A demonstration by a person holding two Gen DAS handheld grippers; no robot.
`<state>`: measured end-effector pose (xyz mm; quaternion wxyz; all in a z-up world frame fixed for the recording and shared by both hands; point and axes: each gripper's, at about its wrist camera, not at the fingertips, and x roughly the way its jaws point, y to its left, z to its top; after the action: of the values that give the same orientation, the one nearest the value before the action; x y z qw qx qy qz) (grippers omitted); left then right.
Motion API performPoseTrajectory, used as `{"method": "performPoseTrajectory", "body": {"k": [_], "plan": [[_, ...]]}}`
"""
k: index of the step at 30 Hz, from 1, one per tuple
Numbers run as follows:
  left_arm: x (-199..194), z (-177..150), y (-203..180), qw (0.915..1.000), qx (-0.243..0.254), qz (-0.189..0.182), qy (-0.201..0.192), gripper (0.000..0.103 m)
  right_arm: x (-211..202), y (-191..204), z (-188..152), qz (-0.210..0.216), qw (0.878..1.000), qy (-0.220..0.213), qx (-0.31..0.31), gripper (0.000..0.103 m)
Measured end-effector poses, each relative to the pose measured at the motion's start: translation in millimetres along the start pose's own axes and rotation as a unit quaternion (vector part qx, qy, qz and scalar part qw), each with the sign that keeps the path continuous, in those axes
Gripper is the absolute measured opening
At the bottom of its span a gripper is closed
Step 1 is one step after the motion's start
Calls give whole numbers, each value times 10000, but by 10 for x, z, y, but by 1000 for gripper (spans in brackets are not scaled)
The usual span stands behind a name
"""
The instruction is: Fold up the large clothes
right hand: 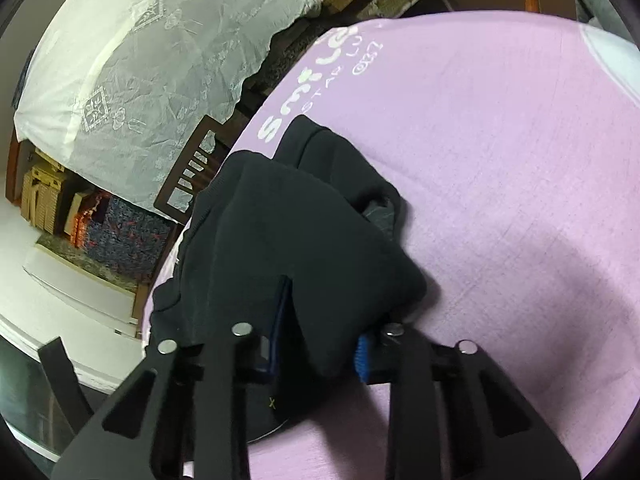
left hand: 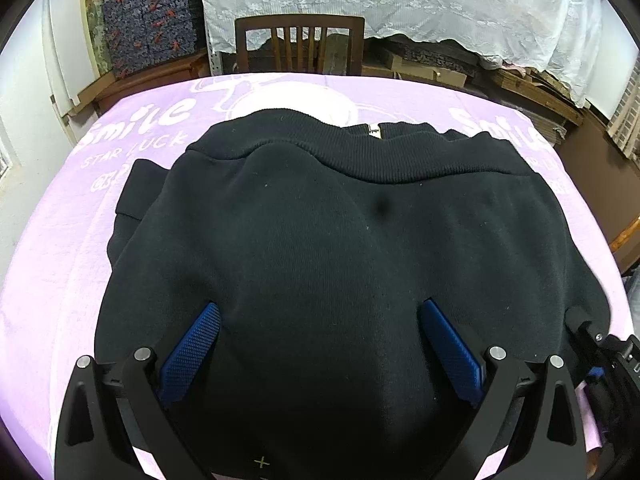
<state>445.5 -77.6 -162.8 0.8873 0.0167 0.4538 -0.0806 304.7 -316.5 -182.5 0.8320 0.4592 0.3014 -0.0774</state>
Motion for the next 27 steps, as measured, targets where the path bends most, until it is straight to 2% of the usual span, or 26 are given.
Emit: {"method": "performPoseTrajectory", "body": {"k": [2,5,7,10,13,16,17,20,23,25,27], "plan": [[5,35,60,9999,-53,-108,57,100,-58,176,6,-157,9989,-91,-421,17],[28,115,183,9991,-202,-310,227,100,-220,590,-60,-389,9893,-443,-1337,14],[4,178,295,9965,-350,-639,398,99,-330,893,-133,-442,9790,-669,-1872,8],[-145,322,635,9884,-788,-1225,440,93,-427,1257,-283,-495,9639,-871,-2466,8],[-412,478,1103,9766,-1263,-1731,174,93,-466,1637,-582,-574,9374,-1084,-3260,8],[-646,542,1449,9552,-1605,-2486,-38,93,-469,1837,-842,-547,9185,-1166,-3738,8],[-716,558,1511,9491,-1605,-2709,-89,93,-471,1894,-958,-548,9094,-1209,-3943,8],[-806,586,1457,9412,-1361,-3091,-115,93,-474,2007,-1269,-566,8827,-1322,-4474,8],[-866,563,1221,9409,-931,-3255,-76,93,-499,2062,-1489,-555,8604,-1406,-4867,8],[-913,538,1068,9425,-674,-3271,-111,94,-512,2072,-1597,-565,8496,-1431,-5045,8],[-928,507,951,9384,-574,-3407,-108,95,-502,2049,-1630,-573,8439,-1433,-5138,8]]}}
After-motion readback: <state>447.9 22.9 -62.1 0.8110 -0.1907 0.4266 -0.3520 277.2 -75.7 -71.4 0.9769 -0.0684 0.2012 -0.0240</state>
